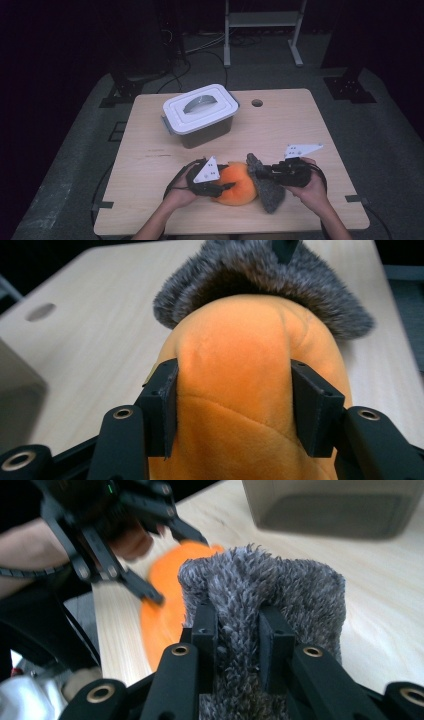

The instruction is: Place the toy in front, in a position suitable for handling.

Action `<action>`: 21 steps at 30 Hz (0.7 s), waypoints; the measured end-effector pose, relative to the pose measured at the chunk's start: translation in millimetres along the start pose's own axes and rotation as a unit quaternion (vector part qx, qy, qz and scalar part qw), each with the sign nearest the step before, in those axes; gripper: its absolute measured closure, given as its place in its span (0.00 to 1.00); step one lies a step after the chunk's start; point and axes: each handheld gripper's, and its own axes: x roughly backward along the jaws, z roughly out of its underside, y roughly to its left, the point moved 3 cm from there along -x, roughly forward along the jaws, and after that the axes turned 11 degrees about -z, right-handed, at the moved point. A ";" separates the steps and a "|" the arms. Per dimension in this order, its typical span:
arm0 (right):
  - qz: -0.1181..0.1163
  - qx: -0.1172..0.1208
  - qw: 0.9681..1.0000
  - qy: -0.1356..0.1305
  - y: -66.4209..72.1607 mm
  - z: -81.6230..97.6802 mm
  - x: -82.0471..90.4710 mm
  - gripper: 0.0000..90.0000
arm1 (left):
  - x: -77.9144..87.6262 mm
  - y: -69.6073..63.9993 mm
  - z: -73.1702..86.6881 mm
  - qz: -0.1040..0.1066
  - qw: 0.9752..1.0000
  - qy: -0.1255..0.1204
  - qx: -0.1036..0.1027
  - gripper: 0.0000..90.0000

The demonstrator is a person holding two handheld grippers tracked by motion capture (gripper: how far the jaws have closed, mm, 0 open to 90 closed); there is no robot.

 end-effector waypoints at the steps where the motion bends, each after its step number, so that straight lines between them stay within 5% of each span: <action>1: 0.000 0.002 1.000 -0.001 0.8 -1.5 -1.9 0.80 | -0.4 -0.8 0.0 0.006 1.000 0.000 0.000 0.47; 4: 0.000 0.003 1.000 0.023 1.4 4.3 -11.0 0.80 | 1.6 -0.5 -0.5 0.022 1.000 0.004 -0.004 0.38; 7: -0.017 0.002 0.999 0.036 5.9 8.8 -17.0 0.80 | 2.0 2.8 -1.4 0.038 0.999 0.007 0.028 0.20; 10: -0.026 0.012 0.998 0.051 12.3 11.5 -18.9 0.80 | -1.2 3.1 2.7 0.049 0.998 0.018 0.041 0.12; 12: -0.029 0.013 0.998 0.056 13.8 12.6 -18.7 0.80 | -0.7 1.7 2.9 0.054 0.998 0.017 0.039 0.13; 16: -0.018 0.014 0.999 0.048 12.3 7.8 -14.8 0.81 | -0.2 -3.3 4.7 0.036 0.999 0.014 0.017 0.36; 21: -0.008 0.015 1.000 0.018 11.9 -5.3 -12.2 0.81 | -1.3 -6.8 -2.4 -0.016 1.000 -0.010 0.002 0.44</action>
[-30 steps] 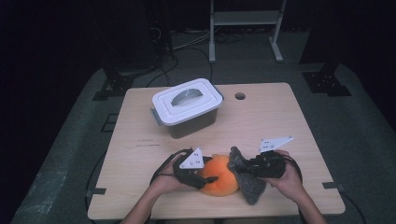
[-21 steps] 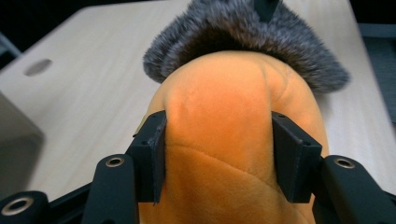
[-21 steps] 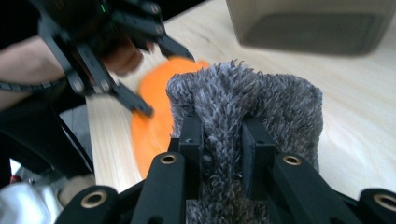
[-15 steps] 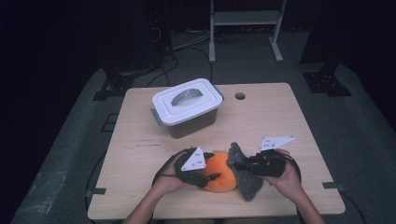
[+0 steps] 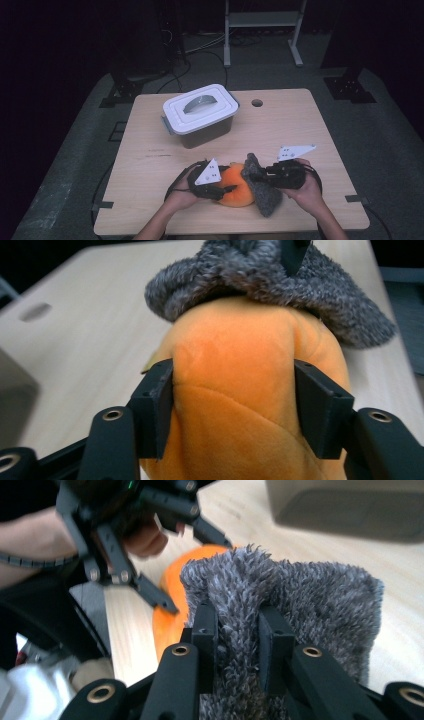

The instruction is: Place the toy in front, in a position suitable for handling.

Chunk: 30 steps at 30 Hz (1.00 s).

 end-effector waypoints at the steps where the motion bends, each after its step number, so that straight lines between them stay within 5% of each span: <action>1: 0.010 0.005 1.000 -0.001 0.1 -2.5 -0.3 0.81 | -0.5 -0.5 -1.5 -0.009 1.000 -0.005 0.002 0.44; 5: 0.014 0.002 1.000 0.003 -2.2 -1.6 -2.2 0.81 | -1.0 0.1 -1.9 0.008 1.000 0.001 0.010 0.35; 9: -0.012 -0.003 1.000 0.012 -1.4 6.4 -5.3 0.80 | 0.1 3.9 -4.9 0.027 0.998 -0.009 0.049 0.20; 16: -0.013 -0.024 0.999 0.023 -8.9 18.4 4.9 0.81 | 2.0 0.2 0.6 0.043 0.998 -0.003 0.034 0.36; 20: -0.001 -0.032 0.999 0.007 -12.2 13.7 13.6 0.81 | 2.3 -3.6 -0.2 0.054 0.998 0.000 0.029 0.34; 22: -0.012 -0.027 1.000 -0.010 -8.9 7.5 12.5 0.81 | 2.9 -5.3 -2.0 0.054 0.998 0.010 0.009 0.29; 26: -0.037 -0.015 0.999 0.019 -4.9 11.4 -2.4 0.80 | 4.3 0.8 -5.7 0.052 0.998 0.012 0.029 0.15; 30: -0.041 -0.024 0.999 0.025 -7.6 15.2 2.3 0.80 | 5.3 0.8 -2.3 0.055 0.998 0.014 0.018 0.25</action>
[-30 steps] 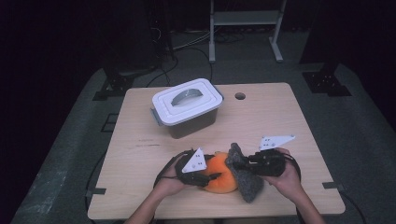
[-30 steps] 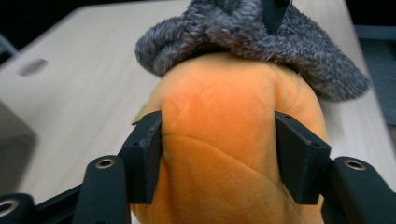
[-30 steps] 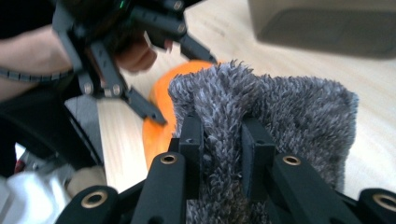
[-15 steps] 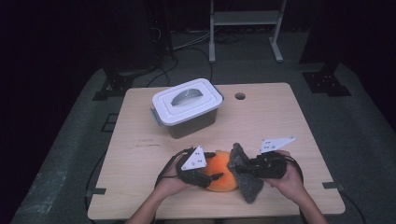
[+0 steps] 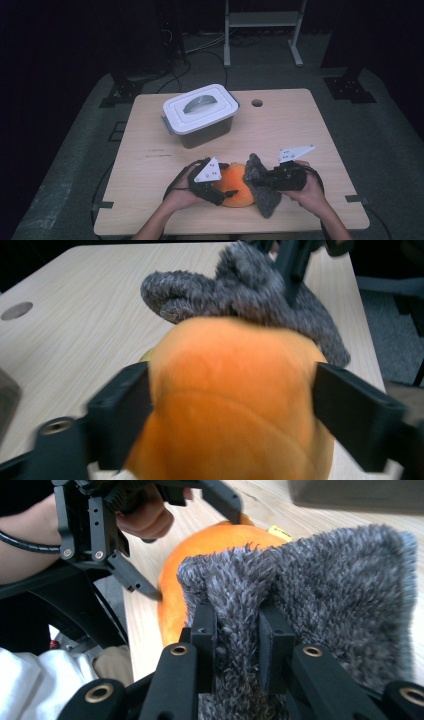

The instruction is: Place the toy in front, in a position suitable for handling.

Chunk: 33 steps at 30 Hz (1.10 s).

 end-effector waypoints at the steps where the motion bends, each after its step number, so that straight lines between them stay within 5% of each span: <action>1: 0.003 -0.001 1.000 0.003 -1.8 1.8 1.3 0.81 | 0.8 -0.3 0.3 0.004 1.000 0.003 -0.002 0.27; 6: 0.006 -0.025 1.000 0.001 -9.2 7.2 10.3 0.81 | 4.9 -1.3 0.1 0.023 1.000 0.003 -0.007 0.35; 10: 0.007 -0.013 1.000 -0.024 -2.1 -5.6 9.9 0.81 | 6.3 -1.3 -0.9 0.033 0.999 0.004 -0.005 0.35; 15: 0.010 -0.010 1.000 -0.006 -6.2 -1.1 2.7 0.81 | 10.4 0.3 -1.6 0.059 0.998 0.005 0.005 0.34; 21: 0.030 -0.008 0.999 -0.009 -4.8 -2.1 7.6 0.81 | 8.1 -3.4 -2.3 0.052 0.999 0.009 -0.003 0.38; 24: 0.020 0.002 0.999 -0.042 3.2 -13.1 7.1 0.81 | 7.9 -5.2 -3.7 0.052 0.999 0.005 -0.010 0.38; 26: 0.022 0.013 0.999 -0.023 5.8 -14.0 0.2 0.81 | 8.3 -5.4 -3.8 0.055 0.998 0.005 -0.011 0.38; 29: 0.013 0.004 1.000 -0.023 1.1 -9.4 -2.5 0.82 | 9.3 -4.6 -3.3 0.059 0.998 0.004 -0.012 0.39; 33: 0.032 -0.013 0.999 -0.010 -4.6 -2.7 6.2 0.82 | 9.8 -5.5 -4.4 0.063 0.998 0.000 -0.012 0.40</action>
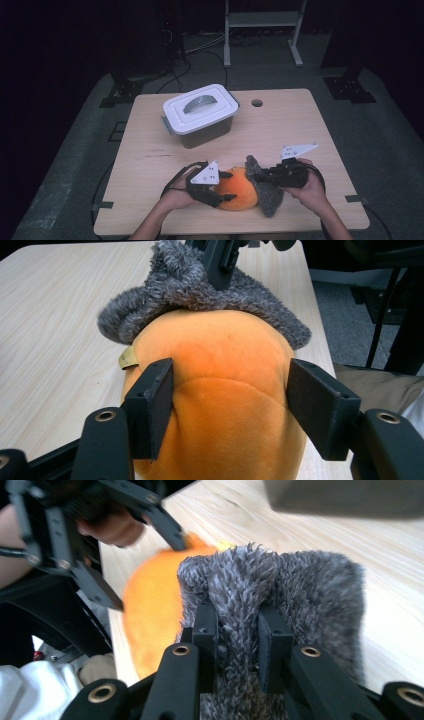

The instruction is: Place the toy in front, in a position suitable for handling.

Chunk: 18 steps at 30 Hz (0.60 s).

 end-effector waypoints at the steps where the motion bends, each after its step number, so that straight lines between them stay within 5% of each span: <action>1: 0.002 0.000 1.000 0.001 0.6 -0.1 1.4 0.82 | -0.7 -1.2 -0.7 0.002 1.000 -0.002 -0.001 0.41; 4: -0.013 0.008 1.000 -0.019 10.9 -9.4 2.1 0.82 | -2.4 -4.8 -2.8 0.007 1.000 -0.010 -0.006 0.41; 9: -0.014 0.032 0.999 -0.008 20.3 -18.2 -12.0 0.82 | -3.7 -6.1 -1.5 0.007 1.000 -0.008 -0.010 0.42; 14: -0.012 0.004 1.000 -0.005 5.4 -7.6 -4.6 0.82 | -5.7 -6.9 -1.8 0.006 1.000 -0.013 -0.007 0.42; 18: -0.007 0.000 1.000 -0.019 7.7 -10.6 2.3 0.82 | -7.2 -9.5 -3.7 0.008 1.000 -0.016 -0.011 0.41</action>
